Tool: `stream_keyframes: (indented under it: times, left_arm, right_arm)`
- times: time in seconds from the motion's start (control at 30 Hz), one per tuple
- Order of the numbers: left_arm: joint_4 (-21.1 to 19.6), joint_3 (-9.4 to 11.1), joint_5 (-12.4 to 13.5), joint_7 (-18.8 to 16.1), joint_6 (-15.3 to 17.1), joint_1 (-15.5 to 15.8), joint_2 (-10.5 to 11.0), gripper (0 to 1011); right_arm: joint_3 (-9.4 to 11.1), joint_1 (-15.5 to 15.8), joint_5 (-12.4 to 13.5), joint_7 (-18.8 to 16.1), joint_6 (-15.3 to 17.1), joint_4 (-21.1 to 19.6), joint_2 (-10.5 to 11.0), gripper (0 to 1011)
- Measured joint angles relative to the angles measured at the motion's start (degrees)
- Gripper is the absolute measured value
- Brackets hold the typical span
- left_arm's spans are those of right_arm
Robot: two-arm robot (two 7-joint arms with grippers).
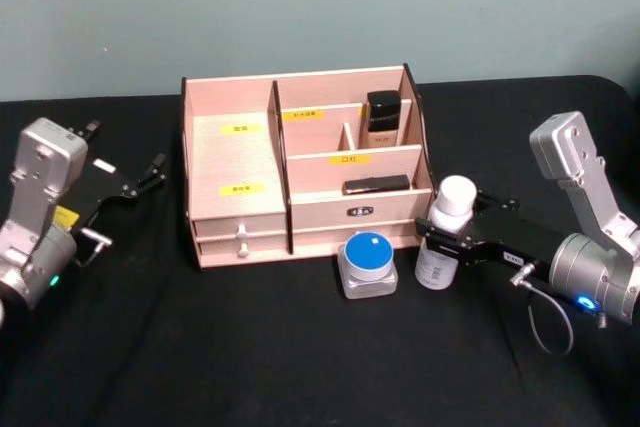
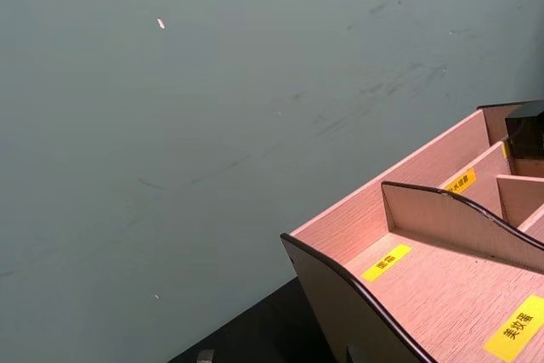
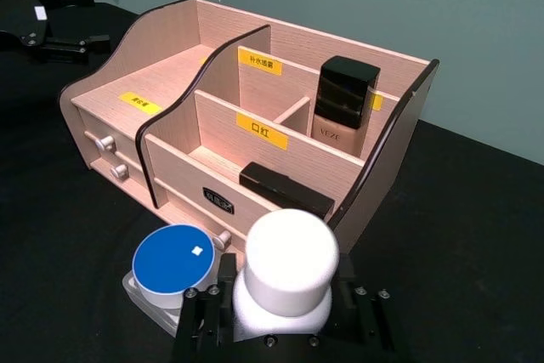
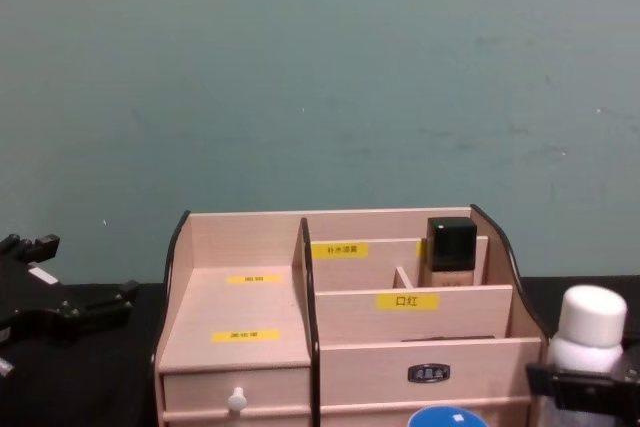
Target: Pick up the facial cleanser and watermelon frost from the table and place them into the tiered storage box.
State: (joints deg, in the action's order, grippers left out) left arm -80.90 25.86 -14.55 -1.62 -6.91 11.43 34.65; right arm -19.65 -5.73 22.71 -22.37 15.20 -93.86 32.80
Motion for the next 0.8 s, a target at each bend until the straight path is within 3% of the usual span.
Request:
stream_keyframes:
  times: [0.1,0.17,0.8]
  left_arm:
    - [0.00,0.00,0.00,0.00,0.00,0.00,0.00,1010]
    - [0.00,0.00,0.00,0.00,0.00,0.00,0.00,1010]
    - [0.00,0.00,0.00,0.00,0.00,0.00,0.00,1010]
  right_arm:
    - [0.02,0.02,0.00,0.02,0.00,-0.03,0.02,629]
    - [0.03,0.03,0.00,0.03,0.00,-0.03,0.02,607]
    - [0.04,0.07,0.00,0.06,0.00,-0.08,0.04,604]
